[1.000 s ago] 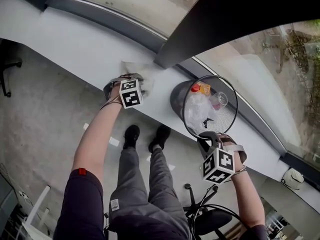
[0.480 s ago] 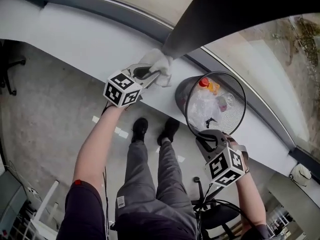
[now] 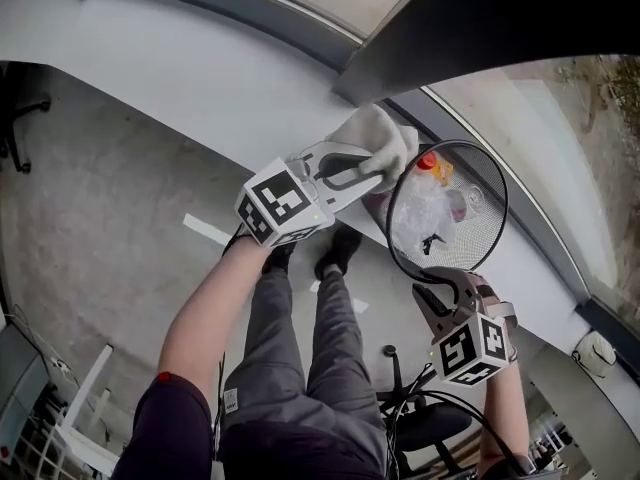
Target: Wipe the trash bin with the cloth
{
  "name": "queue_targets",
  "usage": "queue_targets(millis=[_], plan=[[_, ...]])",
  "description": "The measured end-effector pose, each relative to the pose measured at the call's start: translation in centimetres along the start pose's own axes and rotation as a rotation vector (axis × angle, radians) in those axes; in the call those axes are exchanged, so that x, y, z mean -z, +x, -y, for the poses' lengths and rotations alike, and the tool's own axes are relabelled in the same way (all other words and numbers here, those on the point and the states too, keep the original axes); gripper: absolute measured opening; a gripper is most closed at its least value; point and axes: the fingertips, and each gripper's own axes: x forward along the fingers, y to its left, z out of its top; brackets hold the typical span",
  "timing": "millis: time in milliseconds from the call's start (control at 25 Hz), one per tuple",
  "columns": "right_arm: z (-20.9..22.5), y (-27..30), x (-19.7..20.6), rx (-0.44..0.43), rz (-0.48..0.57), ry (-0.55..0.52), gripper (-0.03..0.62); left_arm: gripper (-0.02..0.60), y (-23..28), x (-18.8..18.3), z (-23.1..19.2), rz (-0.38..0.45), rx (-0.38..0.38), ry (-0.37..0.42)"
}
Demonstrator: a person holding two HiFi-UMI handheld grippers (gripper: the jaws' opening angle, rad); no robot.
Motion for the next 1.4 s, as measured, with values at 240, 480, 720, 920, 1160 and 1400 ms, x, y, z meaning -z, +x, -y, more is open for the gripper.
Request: queue_targets(millis=[240, 480, 720, 920, 1160, 1400], plan=[[0.5, 1.9, 1.0, 0.004, -0.066, 0.038, 0.066, 0.063, -0.2, 0.5, 2.7, -0.027, 0.050, 0.036], [0.7, 2.0, -0.8, 0.038, -0.031, 0.141, 0.046, 0.058, -1.6, 2.1, 6.8, -0.048, 0.107, 0.054], [3.3, 2.5, -4.1, 0.066, 0.018, 0.324, 0.041, 0.055, -1.9, 4.2, 11.3, -0.135, 0.186, 0.178], [3.8, 1.4, -6.4, 0.100, 0.098, 0.272, 0.048, 0.055, -2.7, 4.5, 10.0, -0.103, 0.126, 0.129], [2.6, -3.0, -1.3, 0.074, 0.022, 0.168, 0.097, 0.055, -5.0, 2.7, 5.1, -0.061, -0.005, 0.125], [2.9, 0.0, 2.6, 0.074, -0.189, -0.124, 0.132, 0.055, -4.6, 0.2, 1.0, -0.021, -0.138, 0.111]])
